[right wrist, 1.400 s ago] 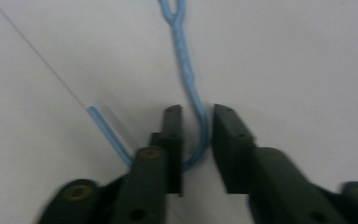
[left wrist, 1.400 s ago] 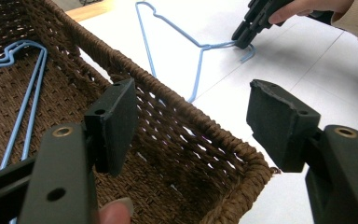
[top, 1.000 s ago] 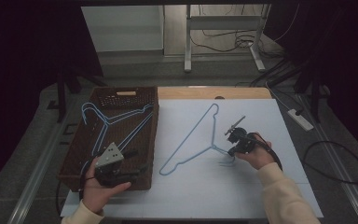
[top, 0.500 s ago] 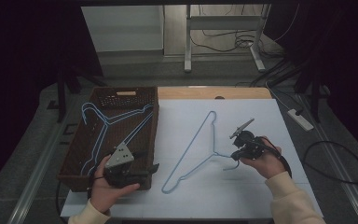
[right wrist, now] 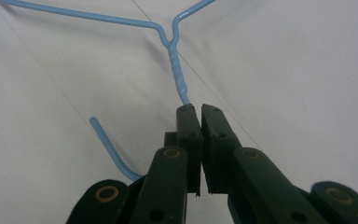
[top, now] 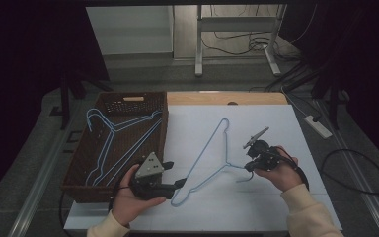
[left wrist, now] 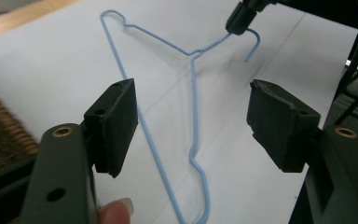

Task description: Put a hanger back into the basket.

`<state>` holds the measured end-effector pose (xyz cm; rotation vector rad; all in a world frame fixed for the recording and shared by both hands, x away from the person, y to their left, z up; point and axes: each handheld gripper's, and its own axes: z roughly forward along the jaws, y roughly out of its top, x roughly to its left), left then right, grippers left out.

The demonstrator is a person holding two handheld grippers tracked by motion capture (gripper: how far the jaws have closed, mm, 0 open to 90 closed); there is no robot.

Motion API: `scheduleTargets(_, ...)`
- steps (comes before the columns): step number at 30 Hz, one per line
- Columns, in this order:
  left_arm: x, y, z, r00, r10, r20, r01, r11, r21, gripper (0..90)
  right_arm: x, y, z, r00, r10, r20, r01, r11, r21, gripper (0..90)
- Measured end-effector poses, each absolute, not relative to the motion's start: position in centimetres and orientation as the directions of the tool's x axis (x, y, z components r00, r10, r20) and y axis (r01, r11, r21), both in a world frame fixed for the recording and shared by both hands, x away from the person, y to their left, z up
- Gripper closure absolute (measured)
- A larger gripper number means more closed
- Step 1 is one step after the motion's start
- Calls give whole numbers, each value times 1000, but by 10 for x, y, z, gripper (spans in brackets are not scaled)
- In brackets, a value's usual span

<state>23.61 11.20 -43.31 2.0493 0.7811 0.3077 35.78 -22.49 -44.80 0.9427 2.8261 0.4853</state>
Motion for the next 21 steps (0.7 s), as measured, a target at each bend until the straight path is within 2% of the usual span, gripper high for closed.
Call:
scheduleTargets(10,248,76,-443,777,622,-95,461,-460,759,304,356,-223,-447,-798,602,-21,561,756,336,868)
scheduleTargets(21,260,54,-459,780,617,-105,485,-491,723,295,355,-223,-448,-800,599,-25,558,759,335,868)
